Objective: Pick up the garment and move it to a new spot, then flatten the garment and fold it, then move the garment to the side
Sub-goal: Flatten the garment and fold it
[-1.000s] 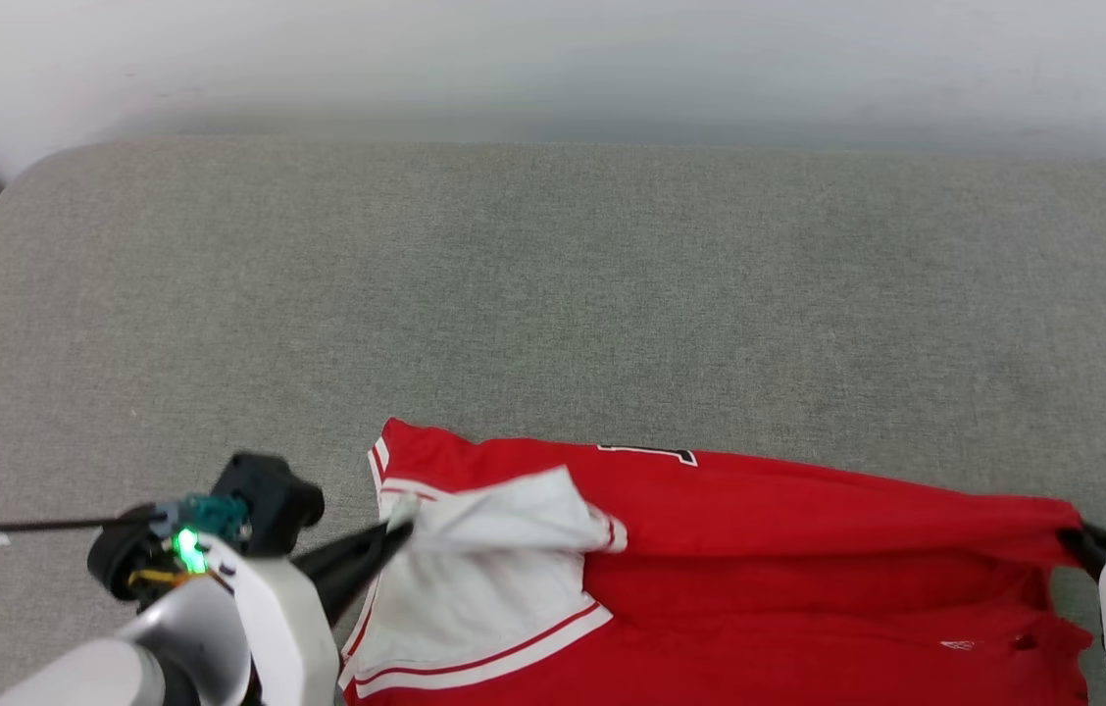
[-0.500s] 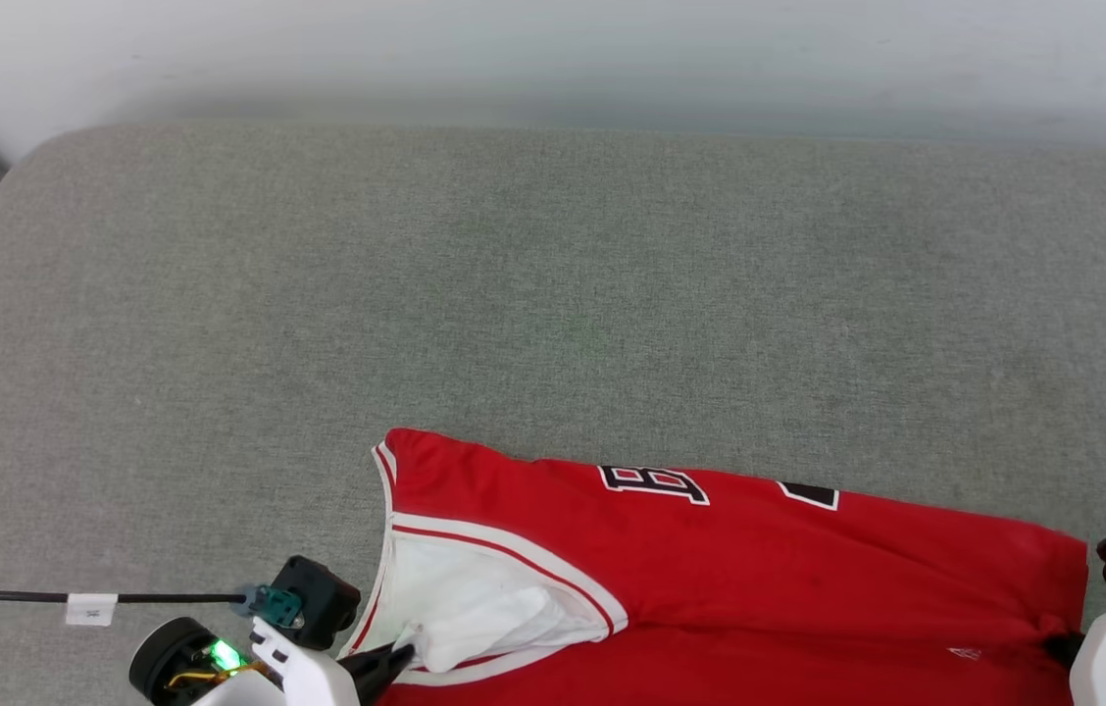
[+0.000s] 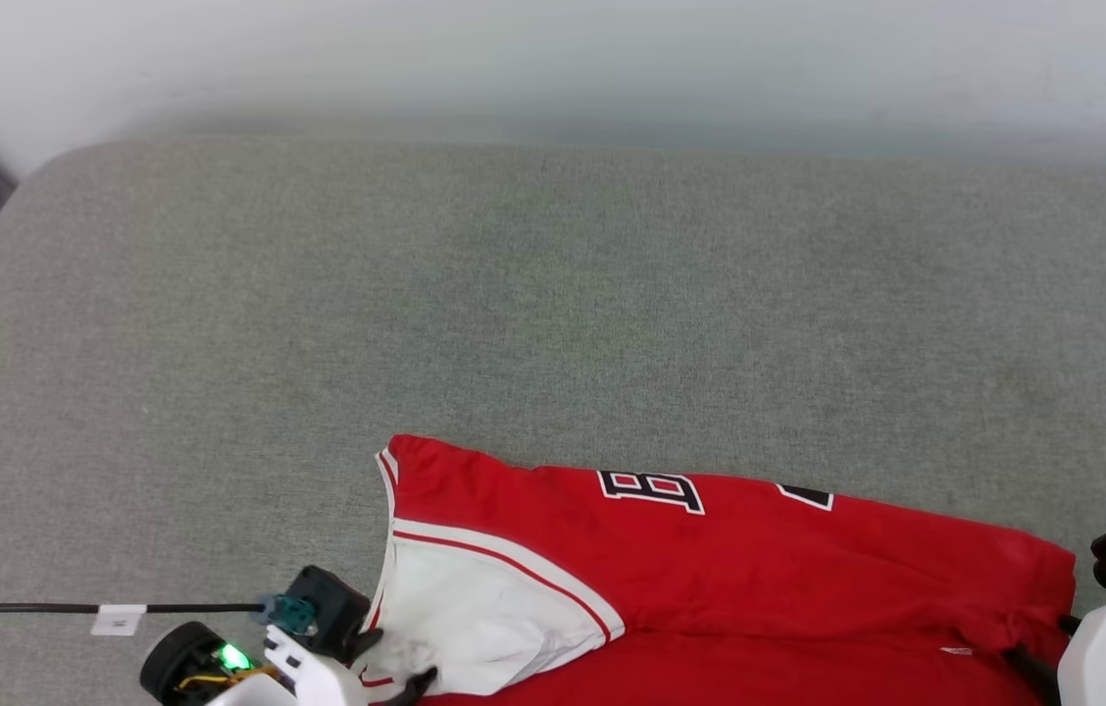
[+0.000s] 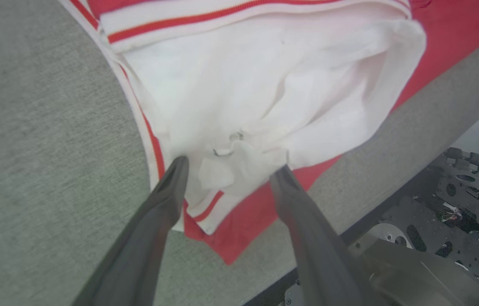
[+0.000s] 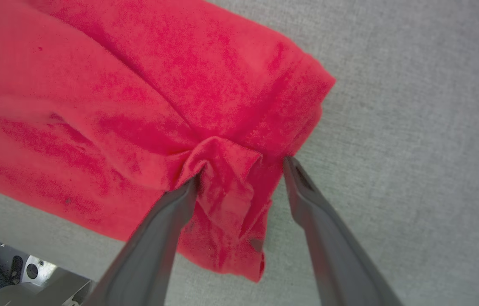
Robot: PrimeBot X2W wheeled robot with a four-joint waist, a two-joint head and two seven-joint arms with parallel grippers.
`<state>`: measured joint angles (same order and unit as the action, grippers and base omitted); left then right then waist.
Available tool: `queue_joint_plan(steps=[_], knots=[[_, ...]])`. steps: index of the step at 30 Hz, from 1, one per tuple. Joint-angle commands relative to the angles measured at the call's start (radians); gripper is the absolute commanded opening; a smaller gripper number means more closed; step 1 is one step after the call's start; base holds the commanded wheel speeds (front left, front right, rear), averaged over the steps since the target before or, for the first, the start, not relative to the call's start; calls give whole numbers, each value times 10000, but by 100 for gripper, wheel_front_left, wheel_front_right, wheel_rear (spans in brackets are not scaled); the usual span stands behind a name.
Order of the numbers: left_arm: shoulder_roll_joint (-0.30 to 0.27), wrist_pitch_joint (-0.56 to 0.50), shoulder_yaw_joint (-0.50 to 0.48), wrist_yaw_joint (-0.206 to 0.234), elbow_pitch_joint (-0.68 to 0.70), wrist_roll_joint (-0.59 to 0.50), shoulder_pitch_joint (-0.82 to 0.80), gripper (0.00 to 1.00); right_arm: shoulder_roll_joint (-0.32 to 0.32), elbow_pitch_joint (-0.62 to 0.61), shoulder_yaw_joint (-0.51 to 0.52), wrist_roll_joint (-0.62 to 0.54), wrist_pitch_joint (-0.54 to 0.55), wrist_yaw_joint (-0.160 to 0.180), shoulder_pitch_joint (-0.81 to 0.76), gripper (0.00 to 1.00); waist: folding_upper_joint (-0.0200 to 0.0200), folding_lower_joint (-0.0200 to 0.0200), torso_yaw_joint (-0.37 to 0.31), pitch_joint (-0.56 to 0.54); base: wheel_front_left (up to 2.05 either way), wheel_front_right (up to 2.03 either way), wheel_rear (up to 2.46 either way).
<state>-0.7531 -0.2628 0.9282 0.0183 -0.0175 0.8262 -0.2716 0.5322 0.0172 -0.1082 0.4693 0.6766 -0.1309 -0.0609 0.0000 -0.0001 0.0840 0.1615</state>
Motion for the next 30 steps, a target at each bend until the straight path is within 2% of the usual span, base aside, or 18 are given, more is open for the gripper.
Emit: queue_joint_plan(steps=[1,7,12,19,22,24,27,30], knots=[[-107,207,-127,173,72,-153,-41,100,-150,-168,156,274,86,5,114,100,0,1,5,-219,0,0,0],[-96,955,-623,622,749,-50,106,100,-439,-955,866,839,678,5,-47,100,0,1,52,-524,0,0,0],[-33,2354,-1480,1341,1475,-133,296,100,-1010,-1812,2154,958,1418,5,-415,100,0,1,116,-650,0,0,0],[438,4959,-2680,2180,1599,-670,641,100,-2490,-2567,3757,474,1969,5,-706,100,0,1,193,-662,0,0,0],[844,5263,-3536,2172,1666,-1090,829,100,-3536,-2348,4478,671,2186,5,-625,100,0,1,222,-618,0,0,0],[1349,5285,-4298,2121,1944,-1741,961,100,-3905,-2133,4872,475,2132,5,-563,100,0,1,269,-553,0,0,0],[1971,5272,-5341,1822,2166,-2794,1372,100,-4371,-1600,5383,247,1869,5,-341,100,0,1,321,-417,0,0,0],[2592,5273,-6163,1328,2350,-3775,1595,100,-4613,-939,5773,56,1556,5,-105,100,0,1,377,-200,0,0,0]])
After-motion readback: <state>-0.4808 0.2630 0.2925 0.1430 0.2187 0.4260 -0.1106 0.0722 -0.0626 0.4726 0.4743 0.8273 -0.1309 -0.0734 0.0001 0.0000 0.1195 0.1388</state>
